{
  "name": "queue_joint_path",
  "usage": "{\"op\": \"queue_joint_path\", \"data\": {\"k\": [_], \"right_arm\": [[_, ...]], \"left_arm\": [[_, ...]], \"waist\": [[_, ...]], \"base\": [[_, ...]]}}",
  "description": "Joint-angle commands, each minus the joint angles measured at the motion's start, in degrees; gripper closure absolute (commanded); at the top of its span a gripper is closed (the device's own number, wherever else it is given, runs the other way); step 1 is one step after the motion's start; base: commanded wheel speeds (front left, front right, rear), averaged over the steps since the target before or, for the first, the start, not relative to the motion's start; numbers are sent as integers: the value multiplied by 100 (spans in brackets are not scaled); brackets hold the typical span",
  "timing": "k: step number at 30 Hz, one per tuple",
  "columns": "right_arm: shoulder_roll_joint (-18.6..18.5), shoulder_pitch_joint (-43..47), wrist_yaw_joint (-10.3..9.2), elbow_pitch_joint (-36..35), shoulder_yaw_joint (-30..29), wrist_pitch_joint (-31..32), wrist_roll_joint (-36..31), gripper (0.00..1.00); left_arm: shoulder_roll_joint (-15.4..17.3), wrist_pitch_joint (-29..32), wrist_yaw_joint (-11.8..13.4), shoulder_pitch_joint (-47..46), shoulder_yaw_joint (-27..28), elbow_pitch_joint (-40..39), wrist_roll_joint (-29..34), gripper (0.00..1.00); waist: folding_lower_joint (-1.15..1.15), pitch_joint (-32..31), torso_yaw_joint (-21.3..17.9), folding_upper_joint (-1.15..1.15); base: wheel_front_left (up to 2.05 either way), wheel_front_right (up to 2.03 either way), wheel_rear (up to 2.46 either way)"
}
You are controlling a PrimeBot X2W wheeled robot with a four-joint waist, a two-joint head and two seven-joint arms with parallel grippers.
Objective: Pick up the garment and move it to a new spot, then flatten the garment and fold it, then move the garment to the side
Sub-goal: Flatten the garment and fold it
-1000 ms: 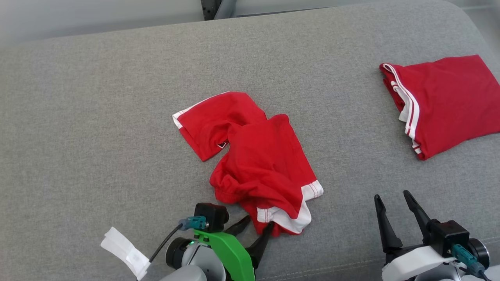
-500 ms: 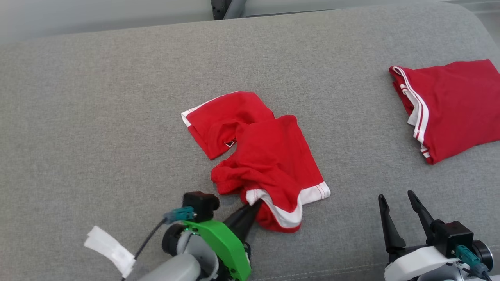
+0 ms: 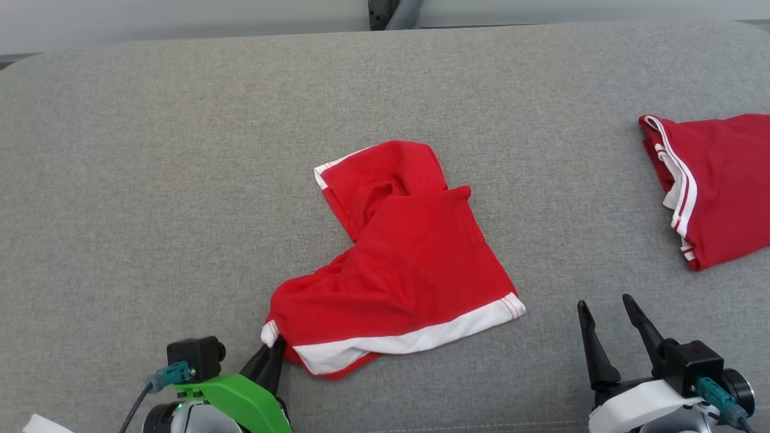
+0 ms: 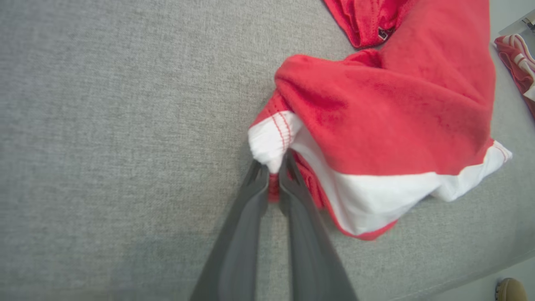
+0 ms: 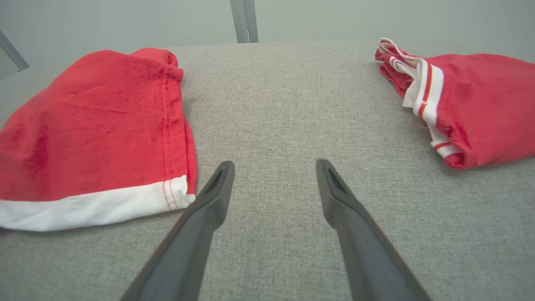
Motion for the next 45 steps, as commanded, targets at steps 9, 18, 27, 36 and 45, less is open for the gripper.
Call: {"op": "queue_joint_path", "data": {"k": [9,18,27,36,45], "right_arm": [[-173,-18,-9,-331,-267,-14,-65,0],[-294,107,-9,-1214,-944,-14,-133,0],[-168,186,-9,-1054,-1104,-14,-184,0],[-55,260,-9,-835,-1153,-14,-290,0],[-60,225,-9,-855,-1071,-14,-263,0]], "left_arm": [[90,-286,193,458,276,-112,-56,0],[15,-458,582,1464,2014,-1201,1454,0],[-989,-456,-448,2334,3625,-1129,2991,0],[-1745,-457,-1554,2750,4635,-852,4278,0],[-2167,-457,-2270,2784,5143,-590,4892,0]], "waist": [[0,-280,-186,0],[0,-578,-242,0],[0,-704,-233,0],[0,-811,-191,0],[0,-829,-135,0]], "base": [[0,0,0],[0,0,0],[0,0,0],[0,0,0],[0,0,0]]}}
